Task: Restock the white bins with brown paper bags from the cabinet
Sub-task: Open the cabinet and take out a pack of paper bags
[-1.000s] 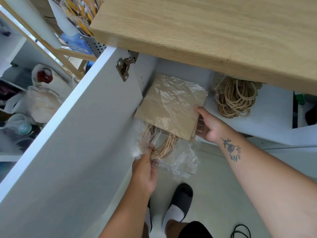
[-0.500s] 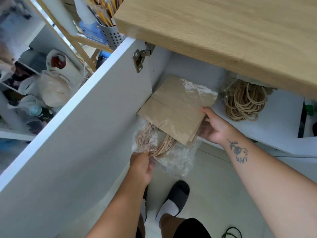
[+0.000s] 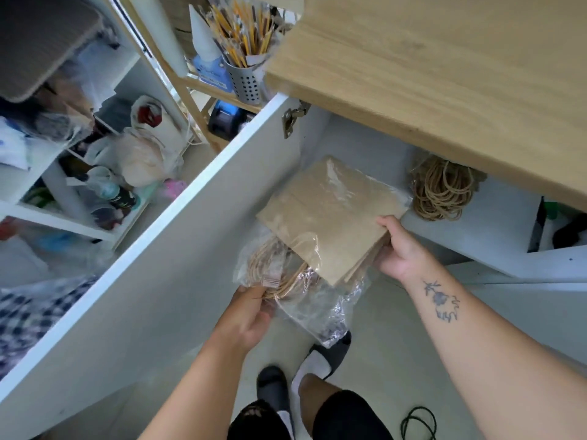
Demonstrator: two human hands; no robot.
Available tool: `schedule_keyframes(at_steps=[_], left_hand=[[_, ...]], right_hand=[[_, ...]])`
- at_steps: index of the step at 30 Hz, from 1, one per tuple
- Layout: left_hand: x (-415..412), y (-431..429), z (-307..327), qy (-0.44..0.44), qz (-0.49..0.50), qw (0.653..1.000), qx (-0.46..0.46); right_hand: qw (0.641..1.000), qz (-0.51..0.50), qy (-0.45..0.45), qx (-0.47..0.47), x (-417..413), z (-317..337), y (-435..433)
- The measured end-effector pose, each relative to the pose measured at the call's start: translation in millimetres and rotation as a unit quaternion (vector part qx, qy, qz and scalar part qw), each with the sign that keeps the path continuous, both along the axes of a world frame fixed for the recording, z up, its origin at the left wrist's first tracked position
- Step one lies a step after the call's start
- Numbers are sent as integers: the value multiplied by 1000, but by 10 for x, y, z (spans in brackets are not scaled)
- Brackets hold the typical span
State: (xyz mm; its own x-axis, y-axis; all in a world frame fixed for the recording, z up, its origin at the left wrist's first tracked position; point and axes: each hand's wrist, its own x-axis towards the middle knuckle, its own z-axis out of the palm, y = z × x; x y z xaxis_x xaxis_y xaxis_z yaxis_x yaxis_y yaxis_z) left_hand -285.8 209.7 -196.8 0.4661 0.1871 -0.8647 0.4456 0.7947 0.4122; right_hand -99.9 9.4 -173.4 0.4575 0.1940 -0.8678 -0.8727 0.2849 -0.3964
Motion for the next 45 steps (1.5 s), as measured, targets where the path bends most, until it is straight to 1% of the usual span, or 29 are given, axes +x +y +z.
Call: schedule_keyframes(at_steps=[4, 7, 13, 18, 23, 27, 31, 35, 40, 45], left_hand=[[-308, 128, 338, -6, -25, 1000, -6], [-564, 195, 638, -10, -49, 999, 11], [-889, 261, 1383, -67, -110, 992, 1], [-1016, 358, 1883, -129, -162, 978, 15], [-900, 481, 2376, -165, -203, 963, 66], [-576, 516, 2748, -188, -238, 947, 109], [-176, 483, 3024, -198, -261, 935, 134], [308, 361, 3141, -200, -279, 926, 156], [1035, 72, 3128, -207, -260, 931, 151], [1731, -234, 3018, -183, -247, 939, 154]], right_hand=[[1000, -9, -22, 10, -472, 337, -62], [998, -27, -48, 22, -873, 654, -109], [988, -104, -107, 36, -1525, 1408, -158], [978, -119, -158, 60, -1840, 1908, -173], [970, -146, -178, 79, -1912, 2293, -183], [963, -171, -181, 101, -1801, 2616, -260], [963, -182, -178, 86, -1535, 2847, -377], [964, -177, -182, 77, -1130, 2959, -520], [966, -178, -172, 71, -431, 2961, -768], [974, -160, -152, 61, 410, 2881, -984]])
